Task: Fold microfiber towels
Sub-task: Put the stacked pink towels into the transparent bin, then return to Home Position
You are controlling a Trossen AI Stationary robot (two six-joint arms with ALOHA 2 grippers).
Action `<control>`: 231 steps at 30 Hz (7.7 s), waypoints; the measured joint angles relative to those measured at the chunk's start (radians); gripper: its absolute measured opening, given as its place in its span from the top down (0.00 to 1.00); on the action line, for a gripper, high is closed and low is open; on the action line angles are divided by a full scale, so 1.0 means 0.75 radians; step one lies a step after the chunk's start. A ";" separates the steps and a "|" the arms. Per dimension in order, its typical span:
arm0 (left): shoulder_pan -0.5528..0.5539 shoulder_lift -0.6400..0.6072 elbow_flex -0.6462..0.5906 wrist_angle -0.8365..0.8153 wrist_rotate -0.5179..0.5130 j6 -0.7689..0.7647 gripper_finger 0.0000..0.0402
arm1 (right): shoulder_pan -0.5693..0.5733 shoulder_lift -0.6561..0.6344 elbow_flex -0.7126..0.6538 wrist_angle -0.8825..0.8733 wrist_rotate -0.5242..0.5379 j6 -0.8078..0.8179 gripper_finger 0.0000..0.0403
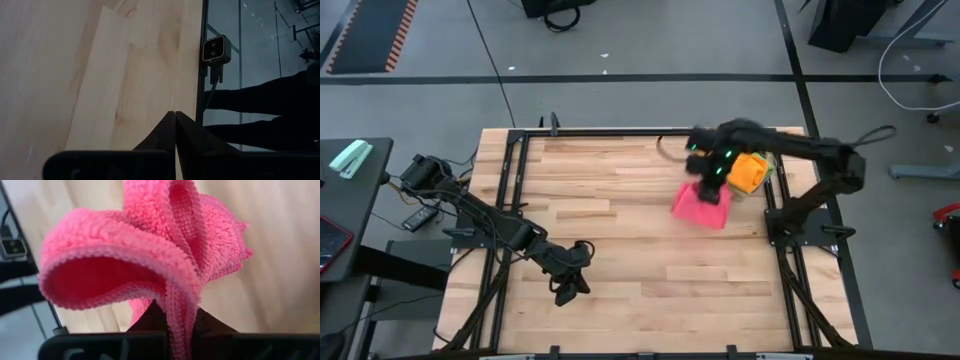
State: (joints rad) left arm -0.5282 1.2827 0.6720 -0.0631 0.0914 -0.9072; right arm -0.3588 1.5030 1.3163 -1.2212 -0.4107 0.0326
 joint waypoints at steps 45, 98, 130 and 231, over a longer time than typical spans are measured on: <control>0.001 0.000 0.000 -0.001 0.000 -0.044 0.94 | -0.856 0.002 -0.294 -0.080 0.614 -0.486 0.66; 0.208 -0.829 0.000 -0.020 -0.980 0.675 0.99 | -0.027 -1.091 -0.712 1.202 0.273 0.424 0.76; 0.240 -1.698 -0.465 -0.534 -1.008 0.835 0.99 | 0.422 -1.138 -1.108 1.637 0.811 0.597 0.89; 0.512 -1.616 -0.871 0.163 -1.083 1.120 0.89 | 0.334 -1.974 -1.613 1.421 0.519 0.455 0.89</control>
State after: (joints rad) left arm -0.1444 0.0711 0.0185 0.0591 -0.7209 -0.0669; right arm -0.1085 0.0223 0.1066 -0.1558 -0.0212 0.3740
